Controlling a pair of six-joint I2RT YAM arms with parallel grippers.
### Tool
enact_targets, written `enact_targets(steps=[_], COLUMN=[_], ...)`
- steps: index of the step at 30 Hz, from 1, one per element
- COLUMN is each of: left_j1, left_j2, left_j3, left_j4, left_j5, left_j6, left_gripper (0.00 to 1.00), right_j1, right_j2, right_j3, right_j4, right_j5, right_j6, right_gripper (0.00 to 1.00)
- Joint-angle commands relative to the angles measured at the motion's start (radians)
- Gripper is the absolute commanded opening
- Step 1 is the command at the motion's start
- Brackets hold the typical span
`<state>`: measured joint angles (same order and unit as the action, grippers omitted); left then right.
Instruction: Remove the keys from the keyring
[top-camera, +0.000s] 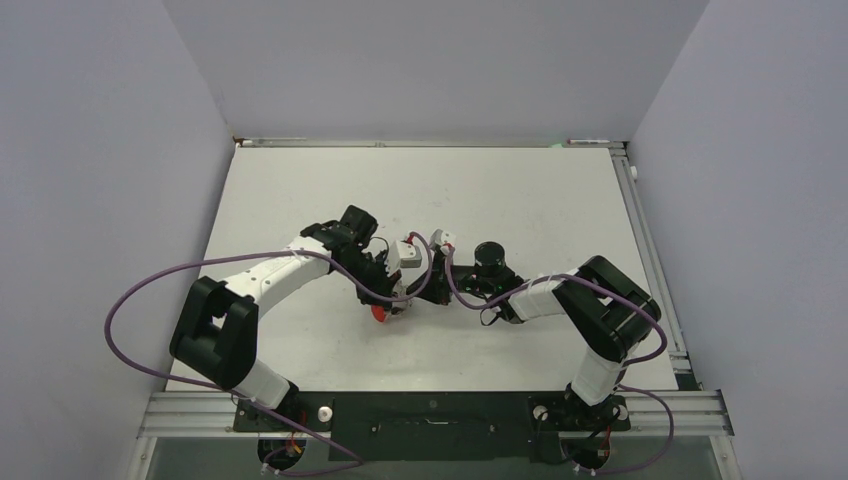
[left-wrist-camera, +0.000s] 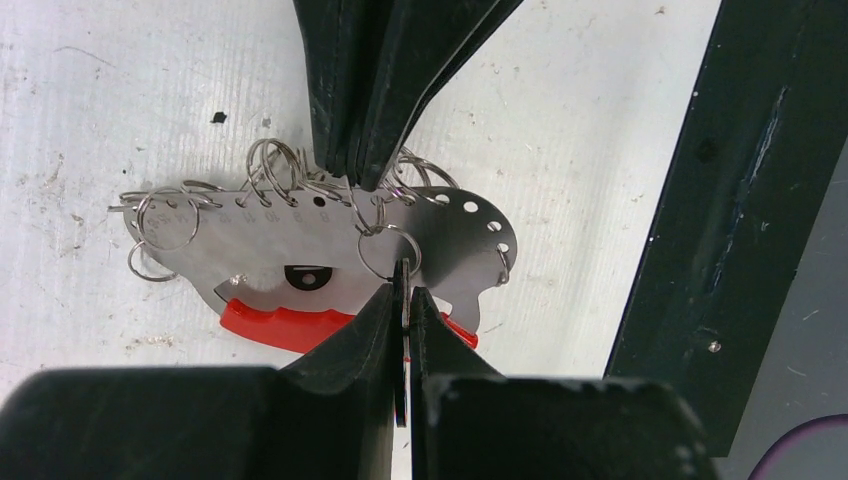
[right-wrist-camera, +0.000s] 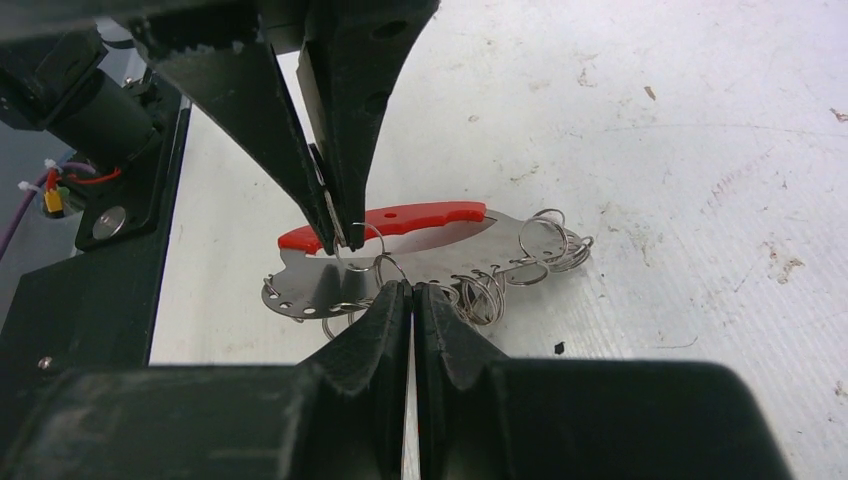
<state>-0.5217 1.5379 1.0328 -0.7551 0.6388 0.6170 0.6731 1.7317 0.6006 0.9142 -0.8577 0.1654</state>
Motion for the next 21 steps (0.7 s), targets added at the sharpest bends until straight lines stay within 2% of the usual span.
enact_targets(steps=[1, 7, 14, 21], left_j1=[0.003, 0.000, -0.009, 0.001], left_j2=[-0.018, 0.010, 0.062, 0.035], left_j3=[-0.007, -0.007, 0.001, -0.012], left_j4=[0.007, 0.010, 0.045, 0.086], left_j5=[-0.012, -0.038, -0.081, 0.004], left_j6=[0.015, 0.021, 0.008, -0.012], left_gripper=[0.00, 0.00, 0.00, 0.00], right_j1=[-0.016, -0.020, -0.014, -0.002], right_j2=[-0.015, -0.002, 0.025, 0.031], right_j3=[0.009, -0.010, -0.038, -0.065], right_j4=[0.096, 0.183, 0.363, 0.466], right_j5=[0.055, 0.078, 0.063, 0.024], right_j6=[0.065, 0.133, 0.238, 0.239], right_gripper=[0.05, 0.05, 0.05, 0.05])
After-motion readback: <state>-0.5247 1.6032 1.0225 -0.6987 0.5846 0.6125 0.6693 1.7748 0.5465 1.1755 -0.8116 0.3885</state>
